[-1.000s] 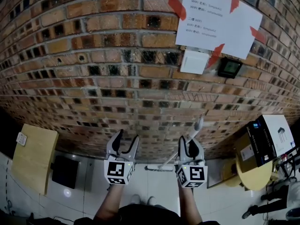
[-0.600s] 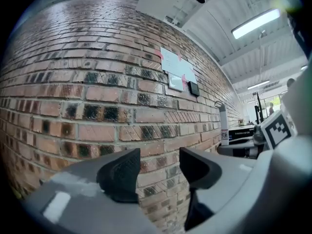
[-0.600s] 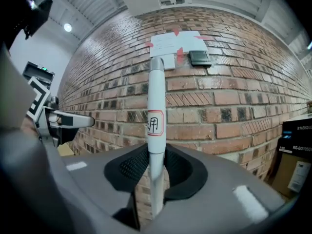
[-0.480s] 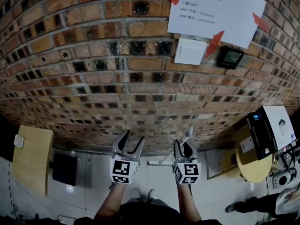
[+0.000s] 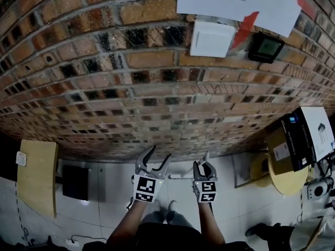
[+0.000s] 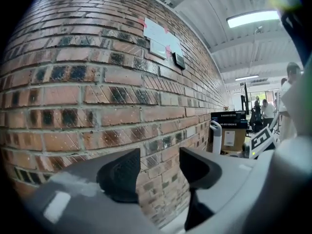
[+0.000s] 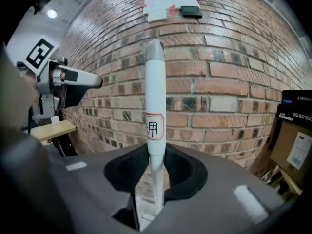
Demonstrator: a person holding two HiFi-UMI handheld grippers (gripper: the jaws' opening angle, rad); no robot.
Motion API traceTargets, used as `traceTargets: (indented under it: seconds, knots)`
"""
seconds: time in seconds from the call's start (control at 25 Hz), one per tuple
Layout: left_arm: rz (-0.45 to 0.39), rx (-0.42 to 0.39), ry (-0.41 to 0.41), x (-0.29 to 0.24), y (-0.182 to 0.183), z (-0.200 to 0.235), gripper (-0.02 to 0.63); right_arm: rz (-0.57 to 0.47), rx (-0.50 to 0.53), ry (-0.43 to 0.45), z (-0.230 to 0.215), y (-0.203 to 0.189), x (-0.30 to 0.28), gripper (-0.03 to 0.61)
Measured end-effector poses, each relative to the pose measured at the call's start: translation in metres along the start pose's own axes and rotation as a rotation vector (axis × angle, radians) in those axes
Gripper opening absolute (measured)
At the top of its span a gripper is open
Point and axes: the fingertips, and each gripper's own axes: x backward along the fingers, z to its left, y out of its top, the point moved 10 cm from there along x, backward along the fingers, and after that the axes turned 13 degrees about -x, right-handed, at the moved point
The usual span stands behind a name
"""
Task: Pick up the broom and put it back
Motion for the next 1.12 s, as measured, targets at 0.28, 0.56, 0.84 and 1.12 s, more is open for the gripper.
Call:
traceTargets:
  seconds: [0.28,0.56,0.84,1.12]
  knots:
    - [0.080,0.033,-0.058,-0.031,-0.038,-0.014,0.261,0.117,0.035,0.002,-0.014,-0.044,-0.040,0.101]
    - [0.152,0.076,-0.078,-0.041,-0.063,-0.017,0.261,0.252,0.059,-0.010,-0.033,-0.089,-0.085,0.103]
    - [0.164,0.094,-0.070,-0.046,-0.068,-0.014,0.261,0.237,0.080,0.081,-0.027,-0.084,-0.133,0.103]
    - [0.177,0.101,-0.070,-0.045,-0.074,-0.013,0.256,0.270,0.057,0.141,-0.024,-0.069,-0.179,0.104]
